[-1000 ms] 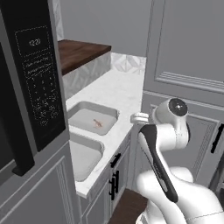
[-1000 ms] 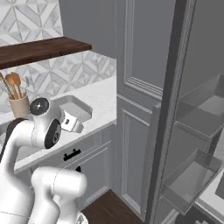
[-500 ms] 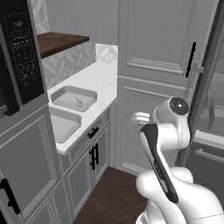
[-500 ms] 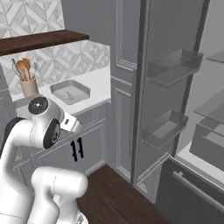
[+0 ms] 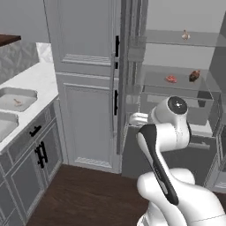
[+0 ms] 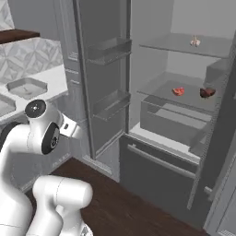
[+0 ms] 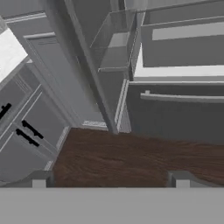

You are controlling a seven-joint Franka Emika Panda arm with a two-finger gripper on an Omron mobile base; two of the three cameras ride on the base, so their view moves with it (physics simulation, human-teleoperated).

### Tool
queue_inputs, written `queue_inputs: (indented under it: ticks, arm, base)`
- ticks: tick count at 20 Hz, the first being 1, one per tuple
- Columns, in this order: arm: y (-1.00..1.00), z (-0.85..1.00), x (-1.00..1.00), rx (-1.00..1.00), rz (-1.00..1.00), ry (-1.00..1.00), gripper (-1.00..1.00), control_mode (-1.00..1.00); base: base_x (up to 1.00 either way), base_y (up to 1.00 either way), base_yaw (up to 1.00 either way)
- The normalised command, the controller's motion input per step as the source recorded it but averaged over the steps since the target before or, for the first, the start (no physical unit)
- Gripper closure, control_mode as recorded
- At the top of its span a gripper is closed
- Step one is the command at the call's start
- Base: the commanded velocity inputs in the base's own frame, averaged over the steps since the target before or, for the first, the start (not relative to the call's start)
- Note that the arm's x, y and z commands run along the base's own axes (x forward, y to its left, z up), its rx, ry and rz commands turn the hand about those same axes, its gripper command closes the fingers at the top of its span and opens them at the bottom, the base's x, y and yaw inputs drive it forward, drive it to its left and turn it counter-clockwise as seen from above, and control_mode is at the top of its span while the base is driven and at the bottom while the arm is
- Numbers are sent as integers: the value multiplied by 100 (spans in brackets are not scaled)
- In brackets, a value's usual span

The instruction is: Place one garlic and one steak in each tupperware on the nearby counter, to pack two identical lunches.

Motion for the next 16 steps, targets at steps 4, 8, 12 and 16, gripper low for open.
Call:
queue_inputs:
  ticks: [4,8,12,16]
  arm:
    - [0,0,0,0,0,0,-100,100]
    - [0,0,0,0,0,0,-100,100]
    - [0,0,0,0,0,0,-100,100]
    - [0,0,0,0,0,0,-100,100]
  base:
    - [-23,-78,-50]
    - [-4,-27,-40]
    - [31,12,-23]
    - [76,12,-17]
